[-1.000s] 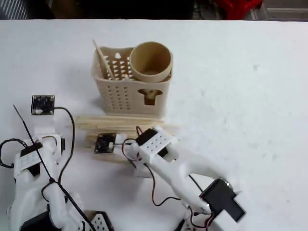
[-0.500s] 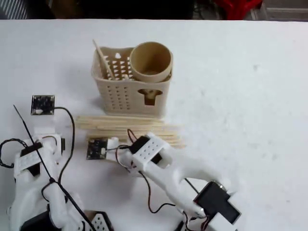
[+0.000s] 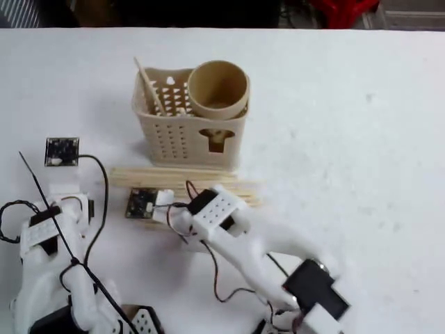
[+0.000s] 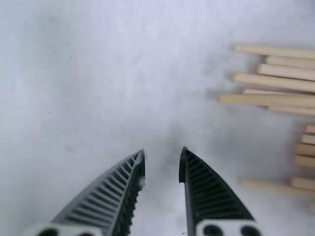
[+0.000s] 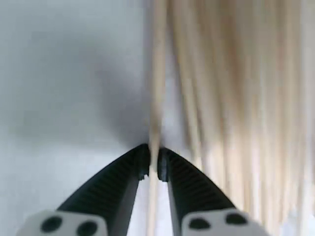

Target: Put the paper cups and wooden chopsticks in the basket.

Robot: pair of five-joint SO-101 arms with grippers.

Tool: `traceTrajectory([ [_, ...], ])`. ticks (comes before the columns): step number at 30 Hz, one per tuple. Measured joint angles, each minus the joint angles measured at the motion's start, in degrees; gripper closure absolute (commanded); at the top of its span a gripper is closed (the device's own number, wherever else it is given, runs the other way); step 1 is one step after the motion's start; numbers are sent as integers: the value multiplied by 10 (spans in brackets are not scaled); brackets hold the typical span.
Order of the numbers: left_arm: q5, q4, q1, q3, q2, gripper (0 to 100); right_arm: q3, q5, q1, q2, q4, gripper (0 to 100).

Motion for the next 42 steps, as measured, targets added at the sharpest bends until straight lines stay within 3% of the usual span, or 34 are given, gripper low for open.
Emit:
traceTrajectory([
  [11, 0, 0, 0, 0, 0, 870, -10, -76, 3, -321, 78, 982],
  [15, 0, 0, 1, 0, 0, 870, -93, -112, 54, -372, 79, 982],
  [21, 0, 0, 1, 0, 0, 871, -287, -182, 94, -314, 41, 981],
  [27, 0, 0, 0, 0, 0, 871, -406, -239, 96, -171, -116, 981],
  [32, 0, 0, 0, 0, 0, 871, -424, -283, 99, -84, -258, 981],
  [42, 0, 0, 0, 0, 0, 871, -424, -289, 102, -47, -282, 981],
])
